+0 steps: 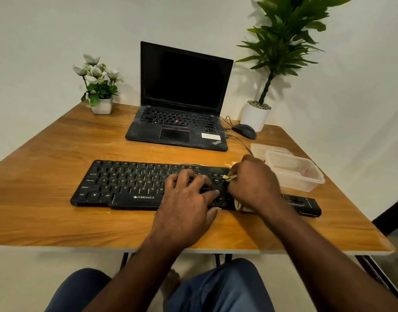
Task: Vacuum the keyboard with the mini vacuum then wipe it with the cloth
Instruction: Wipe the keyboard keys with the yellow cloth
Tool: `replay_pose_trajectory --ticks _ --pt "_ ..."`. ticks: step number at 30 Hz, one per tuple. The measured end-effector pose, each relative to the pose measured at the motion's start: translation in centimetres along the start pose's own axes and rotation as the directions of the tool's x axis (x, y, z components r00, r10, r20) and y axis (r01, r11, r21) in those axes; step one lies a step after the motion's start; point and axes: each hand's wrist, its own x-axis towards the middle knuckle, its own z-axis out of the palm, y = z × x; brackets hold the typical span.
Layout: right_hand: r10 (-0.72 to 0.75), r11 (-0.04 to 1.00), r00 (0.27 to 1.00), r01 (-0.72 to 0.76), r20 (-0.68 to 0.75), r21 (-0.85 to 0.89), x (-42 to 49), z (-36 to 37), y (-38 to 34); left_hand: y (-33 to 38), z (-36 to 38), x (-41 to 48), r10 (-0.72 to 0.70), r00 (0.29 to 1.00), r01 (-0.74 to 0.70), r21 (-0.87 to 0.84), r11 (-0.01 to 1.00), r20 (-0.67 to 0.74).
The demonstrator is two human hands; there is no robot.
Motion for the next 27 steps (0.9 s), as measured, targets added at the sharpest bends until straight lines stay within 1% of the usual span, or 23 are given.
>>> replay_pose_trajectory --ticks 2,4,8,9,13,17,19,21,22,25,27 --pt "-0.020 1.000 0.999 0.020 -0.032 0.001 -0.3 0.8 -1.5 0.0 0.1 0.0 0.000 1.000 0.000 -0.008 1.000 -0.022" --pt "-0.011 0.998 0.998 0.014 -0.055 0.055 0.0 1.1 -2.6 0.0 0.1 0.0 -0.001 0.999 0.000 -0.013 1.000 -0.037" --pt "-0.036 0.983 0.999 0.041 -0.027 0.181 0.7 1.1 -3.4 0.0 0.4 -0.1 0.004 0.999 -0.005 -0.014 1.000 -0.042" --pt "-0.054 0.982 0.998 0.057 -0.021 0.181 0.7 1.1 -3.4 0.0 0.4 -0.1 0.001 0.999 -0.002 -0.010 1.000 -0.038" --pt "-0.124 0.992 0.992 0.124 0.012 0.012 0.3 0.3 -2.3 -0.2 0.4 0.1 0.001 1.000 -0.001 -0.002 1.000 -0.028" --pt "-0.085 0.993 0.995 0.088 0.042 -0.083 0.1 -0.9 -0.1 -0.4 0.3 0.1 0.003 1.000 -0.003 -0.007 1.000 -0.029" --pt "-0.037 0.995 0.997 0.044 0.069 -0.095 0.2 -1.6 0.9 -0.3 0.4 0.1 0.001 0.999 -0.002 -0.007 1.000 -0.033" --pt "0.029 0.998 0.995 -0.022 0.098 -0.065 0.3 -2.2 1.7 -0.3 0.3 0.0 0.003 0.999 -0.003 -0.006 1.000 -0.038" --pt "0.046 0.997 0.995 -0.040 0.088 -0.062 0.4 -2.3 1.8 -0.3 0.3 0.1 0.004 0.999 -0.004 -0.005 1.000 -0.040" --pt "0.032 0.993 0.999 -0.030 0.019 -0.112 0.2 -1.7 0.9 -0.3 0.3 0.1 0.005 0.999 -0.005 0.000 1.000 -0.038" --pt "0.004 0.996 1.000 -0.002 0.026 -0.093 -0.2 -0.8 -0.1 -0.3 0.3 0.0 0.008 0.999 -0.007 0.002 1.000 -0.038"
